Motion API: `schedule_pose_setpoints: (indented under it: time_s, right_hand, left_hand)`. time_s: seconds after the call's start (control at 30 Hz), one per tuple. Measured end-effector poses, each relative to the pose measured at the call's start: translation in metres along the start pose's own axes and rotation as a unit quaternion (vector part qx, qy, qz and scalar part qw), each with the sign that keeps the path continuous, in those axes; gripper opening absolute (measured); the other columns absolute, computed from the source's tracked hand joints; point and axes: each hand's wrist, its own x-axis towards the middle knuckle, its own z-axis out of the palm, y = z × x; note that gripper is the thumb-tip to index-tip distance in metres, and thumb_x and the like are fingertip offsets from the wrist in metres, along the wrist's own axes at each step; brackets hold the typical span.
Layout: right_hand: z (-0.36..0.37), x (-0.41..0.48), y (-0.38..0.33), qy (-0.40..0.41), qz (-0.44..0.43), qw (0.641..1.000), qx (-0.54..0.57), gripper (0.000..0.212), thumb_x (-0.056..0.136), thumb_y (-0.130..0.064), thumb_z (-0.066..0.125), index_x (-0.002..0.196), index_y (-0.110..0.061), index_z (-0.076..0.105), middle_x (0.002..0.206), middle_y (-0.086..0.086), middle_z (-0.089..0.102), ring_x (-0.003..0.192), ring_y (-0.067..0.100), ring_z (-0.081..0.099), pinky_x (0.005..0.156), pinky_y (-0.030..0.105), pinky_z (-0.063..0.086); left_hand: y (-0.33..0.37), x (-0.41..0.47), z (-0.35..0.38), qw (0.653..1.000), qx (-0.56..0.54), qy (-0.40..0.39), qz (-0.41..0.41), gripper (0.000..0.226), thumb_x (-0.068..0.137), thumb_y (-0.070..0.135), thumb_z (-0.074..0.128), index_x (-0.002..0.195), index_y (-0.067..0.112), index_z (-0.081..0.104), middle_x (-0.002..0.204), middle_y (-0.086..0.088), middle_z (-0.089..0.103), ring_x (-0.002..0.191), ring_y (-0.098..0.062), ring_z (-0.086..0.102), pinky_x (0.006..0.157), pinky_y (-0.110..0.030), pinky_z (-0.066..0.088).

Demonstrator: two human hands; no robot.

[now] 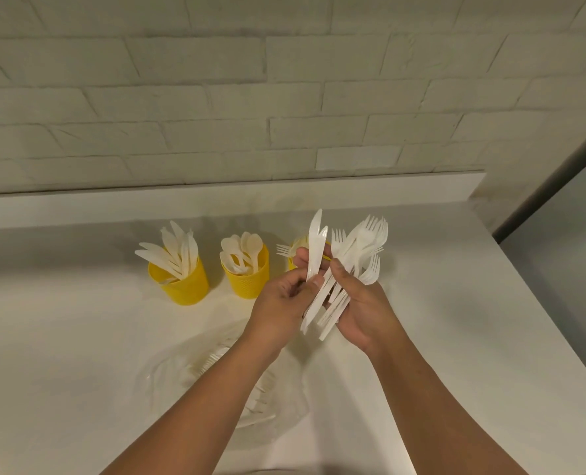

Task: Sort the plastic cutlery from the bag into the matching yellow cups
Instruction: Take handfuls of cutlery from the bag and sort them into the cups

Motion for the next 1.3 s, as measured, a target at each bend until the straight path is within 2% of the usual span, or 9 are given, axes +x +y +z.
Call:
schedule_pose_setpoints:
  time_s: [0.13,0.27,0.47,0.83,0.93,1.03,1.1,1.17,1.3]
  right_hand:
    - [-0.003,0.002,0.001,0.007,-0.011,1.0,-0.002,0.043,0.106,-0.009,0.044,0.148,0.001,0.045,0.144,0.031,0.054,0.139,0.041,0.05,0.112,0.056,0.043]
    - [-0.009,0.002,0.0,0.005,-0.007,1.0,0.012,0.044,0.107,-0.011,0.045,0.149,0.0,0.044,0.147,0.03,0.05,0.139,0.041,0.049,0.12,0.058,0.032]
    - [-0.007,-0.001,-0.006,0.034,-0.012,0.999,0.033,0.044,0.103,-0.013,0.047,0.145,0.002,0.049,0.138,0.022,0.063,0.127,0.034,0.062,0.108,0.047,0.05]
    - [-0.012,0.001,-0.009,0.064,0.017,0.998,0.016,0.041,0.102,-0.014,0.052,0.14,0.002,0.055,0.137,0.024,0.063,0.128,0.034,0.062,0.103,0.044,0.054]
    - [-0.013,0.003,-0.009,0.046,0.025,0.999,-0.003,0.041,0.107,-0.014,0.045,0.144,0.002,0.051,0.144,0.025,0.057,0.135,0.037,0.055,0.112,0.053,0.044]
    - [-0.014,0.005,-0.008,0.042,0.024,0.999,-0.008,0.042,0.109,-0.014,0.041,0.147,0.002,0.047,0.147,0.026,0.053,0.139,0.038,0.051,0.119,0.054,0.034]
    - [-0.015,0.006,-0.007,0.046,0.023,0.999,-0.002,0.042,0.108,-0.014,0.041,0.147,0.003,0.046,0.147,0.027,0.053,0.139,0.038,0.05,0.121,0.054,0.031]
    - [-0.017,0.006,-0.006,0.062,0.026,0.998,0.003,0.042,0.107,-0.013,0.044,0.146,0.003,0.048,0.145,0.026,0.056,0.138,0.037,0.052,0.122,0.056,0.029]
    - [-0.014,0.003,-0.008,0.043,0.021,0.999,-0.01,0.05,0.097,-0.018,0.063,0.143,0.0,0.053,0.142,0.019,0.061,0.135,0.031,0.056,0.122,0.056,0.03]
  left_hand:
    - [0.003,0.001,0.004,0.999,-0.042,0.003,-0.018,0.021,0.105,0.018,0.058,0.116,0.017,0.076,0.103,-0.009,0.08,0.09,-0.017,0.075,0.079,-0.028,0.056]
    - [0.006,0.003,0.005,0.995,-0.088,-0.019,-0.035,0.025,0.106,0.016,0.056,0.124,0.015,0.073,0.116,-0.008,0.078,0.108,-0.021,0.074,0.094,-0.03,0.056]
    - [0.007,0.006,0.005,0.992,-0.106,-0.036,-0.057,0.025,0.106,0.02,0.055,0.121,0.023,0.075,0.122,-0.004,0.076,0.116,-0.019,0.07,0.107,-0.039,0.05]
    - [0.005,0.003,0.006,1.0,-0.015,0.0,-0.003,0.027,0.109,0.014,0.048,0.124,0.013,0.07,0.109,0.005,0.078,0.106,-0.008,0.072,0.091,-0.019,0.053]
    - [0.003,0.005,0.006,0.999,0.006,0.034,-0.009,0.022,0.109,0.014,0.046,0.108,0.012,0.069,0.088,0.002,0.071,0.085,-0.01,0.067,0.085,-0.033,0.053]
    - [0.002,0.007,0.007,0.998,0.014,0.058,0.003,0.023,0.11,0.019,0.043,0.112,0.015,0.066,0.086,-0.001,0.066,0.083,-0.018,0.062,0.089,-0.049,0.055]
    - [0.008,0.007,0.011,0.997,0.003,0.078,0.007,0.026,0.111,0.015,0.039,0.113,0.019,0.064,0.077,0.012,0.068,0.078,-0.008,0.065,0.082,-0.031,0.059]
    - [0.016,0.005,0.013,0.994,-0.018,0.104,-0.008,0.025,0.111,0.011,0.037,0.109,0.016,0.062,0.06,0.017,0.061,0.056,0.0,0.056,0.06,-0.016,0.048]
    - [0.02,0.005,0.01,0.992,-0.044,0.112,-0.048,0.035,0.108,0.037,0.046,0.098,0.01,0.067,0.054,0.008,0.037,0.048,-0.012,0.03,0.048,-0.023,0.028]
